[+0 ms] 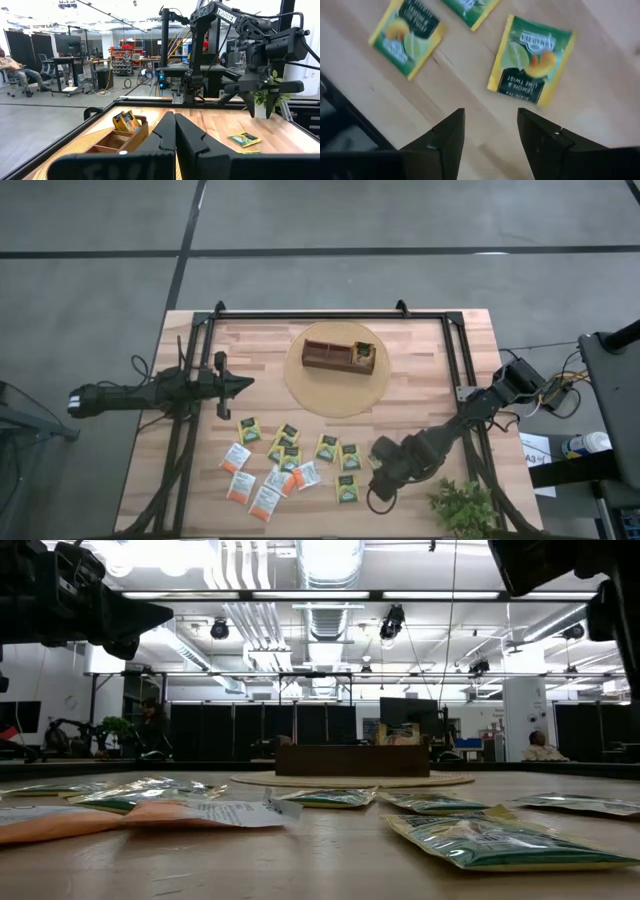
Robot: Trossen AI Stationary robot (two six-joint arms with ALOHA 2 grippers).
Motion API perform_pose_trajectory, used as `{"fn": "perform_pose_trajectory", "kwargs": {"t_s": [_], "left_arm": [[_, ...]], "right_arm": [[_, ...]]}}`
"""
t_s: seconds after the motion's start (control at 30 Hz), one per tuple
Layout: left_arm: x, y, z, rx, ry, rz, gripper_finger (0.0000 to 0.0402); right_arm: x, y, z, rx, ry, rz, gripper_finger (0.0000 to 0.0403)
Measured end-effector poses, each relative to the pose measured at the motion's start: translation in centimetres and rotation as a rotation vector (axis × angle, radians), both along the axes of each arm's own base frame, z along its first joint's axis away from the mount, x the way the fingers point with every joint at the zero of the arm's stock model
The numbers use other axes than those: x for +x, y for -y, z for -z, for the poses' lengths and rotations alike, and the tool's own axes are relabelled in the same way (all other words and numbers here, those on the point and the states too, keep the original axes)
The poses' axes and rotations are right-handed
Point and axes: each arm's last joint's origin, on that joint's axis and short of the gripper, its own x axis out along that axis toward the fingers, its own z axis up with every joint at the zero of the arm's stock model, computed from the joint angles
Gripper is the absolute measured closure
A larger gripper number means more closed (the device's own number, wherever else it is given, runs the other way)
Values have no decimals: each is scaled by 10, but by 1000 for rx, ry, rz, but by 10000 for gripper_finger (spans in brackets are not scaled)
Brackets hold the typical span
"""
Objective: Pick & Place Tea
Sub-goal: Put the green tea bag into the middle section of wooden organizer
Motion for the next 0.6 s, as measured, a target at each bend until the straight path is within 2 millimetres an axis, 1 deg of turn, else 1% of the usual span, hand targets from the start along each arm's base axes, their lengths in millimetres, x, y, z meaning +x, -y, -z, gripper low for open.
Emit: {"fn": "perform_pose_trajectory", "kwargs": {"t_s": [0.23,0.3,0.43,0.6], "left_arm": [[0,0,0,0,1,0,402],[0,0,0,0,0,0,402],[0,0,0,0,0,0,402],[0,0,1,0,-7,0,402]], "right_arm": [[-2,-3,0,134,-89,534,225],[-3,-6,3,152,-107,632,225],[-5,-17,11,175,-134,735,225],[4,-30,30,183,-215,727,225]]}}
